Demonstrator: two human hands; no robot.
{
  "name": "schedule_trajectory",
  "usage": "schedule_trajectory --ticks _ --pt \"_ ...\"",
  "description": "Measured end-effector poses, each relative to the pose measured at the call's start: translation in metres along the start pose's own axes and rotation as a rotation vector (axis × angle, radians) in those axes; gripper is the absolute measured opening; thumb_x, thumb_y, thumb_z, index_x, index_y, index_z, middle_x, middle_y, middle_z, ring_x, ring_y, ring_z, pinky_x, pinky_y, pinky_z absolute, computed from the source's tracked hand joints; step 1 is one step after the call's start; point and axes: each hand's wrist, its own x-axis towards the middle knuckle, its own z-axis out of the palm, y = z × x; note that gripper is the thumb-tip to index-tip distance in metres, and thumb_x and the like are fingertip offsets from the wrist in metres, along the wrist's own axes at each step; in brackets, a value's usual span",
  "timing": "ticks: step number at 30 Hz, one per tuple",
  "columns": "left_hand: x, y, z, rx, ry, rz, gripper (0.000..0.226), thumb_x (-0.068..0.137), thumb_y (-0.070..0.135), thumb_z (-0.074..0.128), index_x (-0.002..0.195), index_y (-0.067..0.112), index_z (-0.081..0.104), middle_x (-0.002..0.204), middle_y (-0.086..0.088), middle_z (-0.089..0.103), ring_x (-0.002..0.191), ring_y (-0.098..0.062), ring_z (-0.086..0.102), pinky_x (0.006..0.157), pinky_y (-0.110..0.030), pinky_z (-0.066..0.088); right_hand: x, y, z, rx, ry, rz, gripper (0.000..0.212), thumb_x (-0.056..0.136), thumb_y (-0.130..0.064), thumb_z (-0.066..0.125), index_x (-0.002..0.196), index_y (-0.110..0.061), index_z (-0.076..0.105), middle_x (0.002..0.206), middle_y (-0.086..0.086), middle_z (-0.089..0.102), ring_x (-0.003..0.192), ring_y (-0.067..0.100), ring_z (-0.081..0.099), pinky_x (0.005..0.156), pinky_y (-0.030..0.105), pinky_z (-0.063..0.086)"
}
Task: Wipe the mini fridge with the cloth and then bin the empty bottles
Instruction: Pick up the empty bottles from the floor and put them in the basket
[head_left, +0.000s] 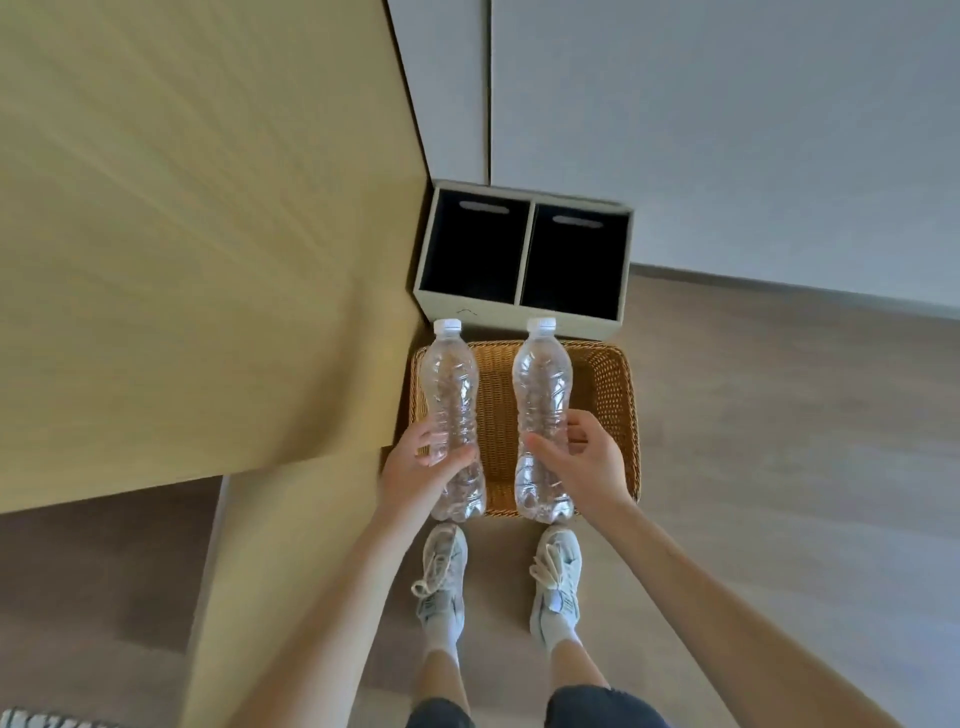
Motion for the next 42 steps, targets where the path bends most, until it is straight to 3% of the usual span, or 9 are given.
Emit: schedule_trajectory --ticks 6,11,16,20,25,36,38,40,42 --pt "0.136 -0.111 0.041 0.007 -0.048 -0.072 0.071 0.075 0.041 0.084 0.137 0.031 0.050 0.126 0.010 0.056 0.107 -0.009 0.057 0.070 -0.017 0.044 0.119 0.115 0.072 -0.059 0.007 0.032 0.051 0.076 -0.047 0.082 0.115 -0.033 0.053 0.099 -0.017 0.060 0.076 -0.006 0.063 0.050 0.010 0.046" --pt "0.224 -0.197 0.077 -0.002 -0.035 -0.118 0.071 0.078 0.038 0.082 0.140 0.026 0.048 0.119 0.011 0.055 0.090 0.007 0.052 0.066 -0.014 0.039 0.202 0.206 0.124 -0.119 -0.002 0.064 0.057 0.077 -0.049 0.080 0.123 -0.028 0.054 0.100 -0.017 0.056 0.083 0.002 0.058 0.064 0.019 0.049" --pt "0.290 -0.258 0.102 -0.009 -0.025 -0.121 0.072 0.081 0.033 0.080 0.144 0.019 0.046 0.129 0.002 0.058 0.106 -0.013 0.059 0.087 -0.028 0.050 0.262 0.273 0.160 -0.178 -0.036 0.065 0.056 0.077 -0.049 0.079 0.121 -0.027 0.053 0.097 -0.014 0.057 0.080 0.003 0.059 0.065 0.028 0.056" --pt "0.317 -0.281 0.117 0.000 -0.003 -0.114 0.068 0.083 0.025 0.079 0.142 0.018 0.047 0.124 0.003 0.057 0.090 -0.005 0.061 0.058 -0.012 0.053 0.291 0.303 0.177 -0.209 -0.041 0.082 0.064 0.077 -0.050 0.078 0.129 -0.020 0.054 0.097 -0.013 0.057 0.083 0.004 0.059 0.067 0.029 0.056" --pt "0.334 -0.300 0.127 0.067 0.008 -0.133 0.070 0.084 0.029 0.078 0.145 0.016 0.045 0.133 -0.003 0.059 0.113 -0.022 0.060 0.093 -0.037 0.053 0.307 0.322 0.188 -0.245 -0.028 0.099 0.070 0.080 -0.049 0.076 0.137 -0.016 0.051 0.095 -0.014 0.056 0.081 0.000 0.055 0.059 0.014 0.040" --pt "0.338 -0.314 0.135 0.081 0.019 -0.142 0.071 0.086 0.033 0.075 0.147 0.019 0.042 0.137 -0.002 0.057 0.111 -0.017 0.059 0.064 -0.012 0.042 0.310 0.334 0.198 -0.300 -0.041 0.124 0.076 0.083 -0.050 0.074 0.143 -0.017 0.043 0.110 -0.001 0.059 0.082 0.005 0.055 0.055 0.016 0.038" --pt "0.336 -0.313 0.135 0.110 0.004 -0.132 0.071 0.088 0.032 0.074 0.148 0.018 0.040 0.140 -0.003 0.055 0.116 -0.018 0.058 0.072 -0.015 0.046 0.308 0.331 0.196 -0.336 -0.059 0.112 0.078 0.083 -0.054 0.072 0.145 -0.017 0.041 0.118 0.002 0.059 0.092 0.014 0.059 0.063 0.020 0.043" --pt "0.331 -0.308 0.133 0.174 0.000 -0.101 0.077 0.089 0.035 0.072 0.152 0.017 0.032 0.149 -0.004 0.048 0.133 -0.023 0.050 0.099 -0.032 0.050 0.304 0.325 0.192 -0.374 -0.062 0.097 0.082 0.084 -0.059 0.067 0.148 -0.017 0.037 0.135 0.006 0.053 0.110 0.022 0.058 0.075 0.027 0.047" --pt "0.320 -0.295 0.128 0.342 0.020 -0.060 0.088 0.090 0.042 0.068 0.157 0.016 0.018 0.161 -0.007 0.029 0.147 -0.025 0.030 0.119 -0.042 0.029 0.294 0.311 0.185 -0.400 -0.041 0.102 0.082 0.088 -0.061 0.061 0.152 -0.018 0.033 0.147 0.008 0.044 0.118 0.026 0.055 0.078 0.032 0.045"
